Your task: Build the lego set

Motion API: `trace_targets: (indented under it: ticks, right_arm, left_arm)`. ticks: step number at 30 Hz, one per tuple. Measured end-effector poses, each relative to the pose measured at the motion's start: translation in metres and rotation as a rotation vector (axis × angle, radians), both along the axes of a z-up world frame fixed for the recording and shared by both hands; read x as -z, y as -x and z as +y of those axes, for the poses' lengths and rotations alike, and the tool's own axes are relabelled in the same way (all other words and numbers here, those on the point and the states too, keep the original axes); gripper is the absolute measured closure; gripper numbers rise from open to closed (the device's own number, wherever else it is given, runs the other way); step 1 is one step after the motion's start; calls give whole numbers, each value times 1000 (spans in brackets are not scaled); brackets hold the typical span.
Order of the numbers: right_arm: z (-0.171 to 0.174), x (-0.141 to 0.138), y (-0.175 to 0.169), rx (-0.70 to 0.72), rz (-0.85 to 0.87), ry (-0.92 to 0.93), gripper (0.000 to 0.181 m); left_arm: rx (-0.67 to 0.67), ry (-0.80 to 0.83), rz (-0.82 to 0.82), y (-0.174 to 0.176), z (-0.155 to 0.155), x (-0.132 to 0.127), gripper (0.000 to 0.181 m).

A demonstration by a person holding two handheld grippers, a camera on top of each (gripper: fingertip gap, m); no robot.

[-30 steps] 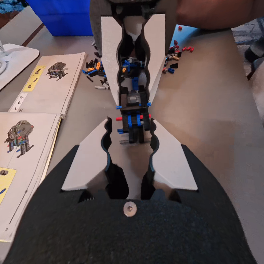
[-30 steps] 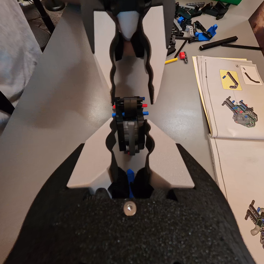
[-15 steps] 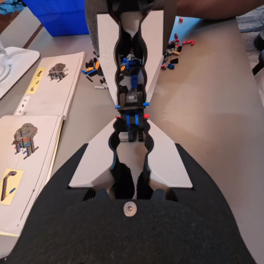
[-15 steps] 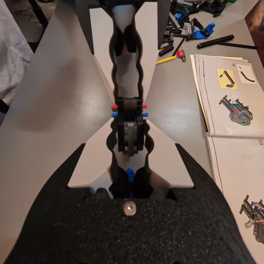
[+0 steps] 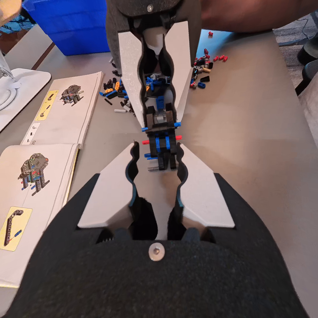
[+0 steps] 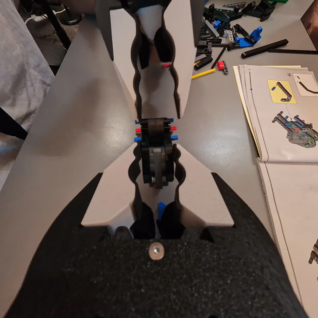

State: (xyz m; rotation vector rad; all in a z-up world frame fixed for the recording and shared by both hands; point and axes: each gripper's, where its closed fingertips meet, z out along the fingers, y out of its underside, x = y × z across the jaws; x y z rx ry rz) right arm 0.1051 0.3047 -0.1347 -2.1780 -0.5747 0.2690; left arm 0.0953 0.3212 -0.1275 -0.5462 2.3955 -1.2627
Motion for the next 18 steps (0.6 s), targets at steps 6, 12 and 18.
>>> trace_targets:
  ticks: [6, 12, 18]
  right_arm:
    - [-1, 0, -2, 5, 23, -5, 146]
    - [1, 0, 1, 4, -8, -10, 146]
    - [2, 1, 1, 20, -57, 8, 146]
  left_arm:
    - [22, 75, 72, 2, 7, -3, 135]
    - [24, 108, 141, 4, -1, 1, 136]
    - [-14, 28, 129, 2, -3, 7, 151]
